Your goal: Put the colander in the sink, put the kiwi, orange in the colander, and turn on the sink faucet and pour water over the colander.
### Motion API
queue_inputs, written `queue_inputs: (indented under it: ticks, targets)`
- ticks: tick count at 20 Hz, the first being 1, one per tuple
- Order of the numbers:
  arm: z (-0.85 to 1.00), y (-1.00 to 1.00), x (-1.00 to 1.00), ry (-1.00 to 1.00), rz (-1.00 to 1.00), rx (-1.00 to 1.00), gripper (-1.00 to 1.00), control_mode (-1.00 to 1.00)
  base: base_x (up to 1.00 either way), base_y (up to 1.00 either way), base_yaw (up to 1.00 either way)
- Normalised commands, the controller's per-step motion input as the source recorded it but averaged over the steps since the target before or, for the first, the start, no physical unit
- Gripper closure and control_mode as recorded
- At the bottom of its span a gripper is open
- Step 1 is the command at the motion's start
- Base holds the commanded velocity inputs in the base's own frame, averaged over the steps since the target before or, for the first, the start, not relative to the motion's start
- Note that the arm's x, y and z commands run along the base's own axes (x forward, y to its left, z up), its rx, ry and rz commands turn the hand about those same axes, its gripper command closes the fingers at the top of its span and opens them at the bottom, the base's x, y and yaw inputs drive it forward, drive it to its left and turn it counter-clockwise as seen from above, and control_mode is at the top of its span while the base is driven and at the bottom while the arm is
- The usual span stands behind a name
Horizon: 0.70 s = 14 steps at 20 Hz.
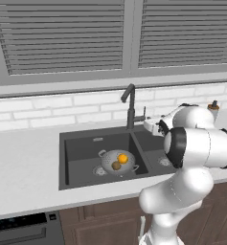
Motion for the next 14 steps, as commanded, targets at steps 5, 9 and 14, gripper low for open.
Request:
queue_inputs:
  ticks: [5,9,14]
  targets:
    - [0.05,-0.04,0.24,0.00,0.00,0.05,-1.00,-1.00,0.00,0.00,0.00]
    - [0.00,-0.09,0.22,0.00,0.00,0.05,-1.00,-1.00,0.00,0.00,0.00]
    - [0.00,0.00,0.23,0.00,0.00,0.00,-1.00,-1.00,0.00,0.00,0.00]
